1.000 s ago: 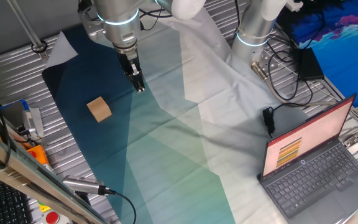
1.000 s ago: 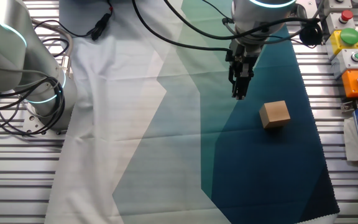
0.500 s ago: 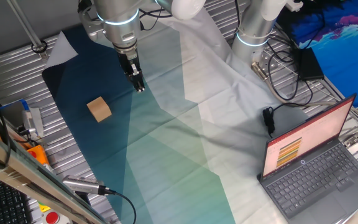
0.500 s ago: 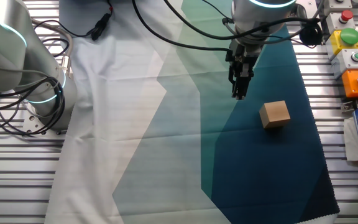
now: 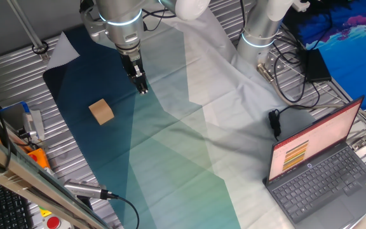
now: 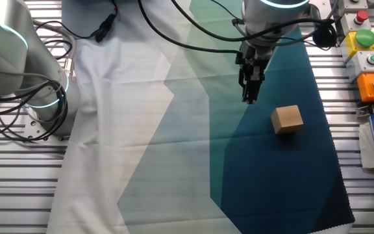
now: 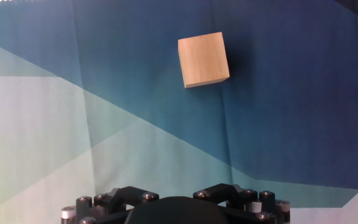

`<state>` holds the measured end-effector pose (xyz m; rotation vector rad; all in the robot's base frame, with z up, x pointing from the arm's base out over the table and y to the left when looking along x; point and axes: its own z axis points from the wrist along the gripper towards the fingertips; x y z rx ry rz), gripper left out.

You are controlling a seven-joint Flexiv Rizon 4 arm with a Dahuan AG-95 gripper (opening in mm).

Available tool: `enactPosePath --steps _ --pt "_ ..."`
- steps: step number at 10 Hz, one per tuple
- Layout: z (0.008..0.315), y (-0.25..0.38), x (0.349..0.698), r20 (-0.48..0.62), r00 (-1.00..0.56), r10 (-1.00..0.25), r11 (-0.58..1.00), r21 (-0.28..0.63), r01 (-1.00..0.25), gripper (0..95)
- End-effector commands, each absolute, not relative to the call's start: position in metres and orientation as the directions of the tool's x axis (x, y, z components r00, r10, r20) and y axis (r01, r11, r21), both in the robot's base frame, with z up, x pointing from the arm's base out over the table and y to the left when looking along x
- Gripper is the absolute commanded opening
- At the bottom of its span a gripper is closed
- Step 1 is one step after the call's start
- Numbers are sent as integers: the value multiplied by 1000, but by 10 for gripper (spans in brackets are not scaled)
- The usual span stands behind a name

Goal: Pick up one small block

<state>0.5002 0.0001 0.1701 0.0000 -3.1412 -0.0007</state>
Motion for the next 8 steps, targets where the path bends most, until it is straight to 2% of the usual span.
enactPosePath --steps 1,2,8 --pt "170 0 500 0 -1000 0 1000 0 0 0" --pt "170 0 500 -9 -996 -89 996 14 -89 0" --pt "170 0 500 -8 -996 -88 996 10 -88 0"
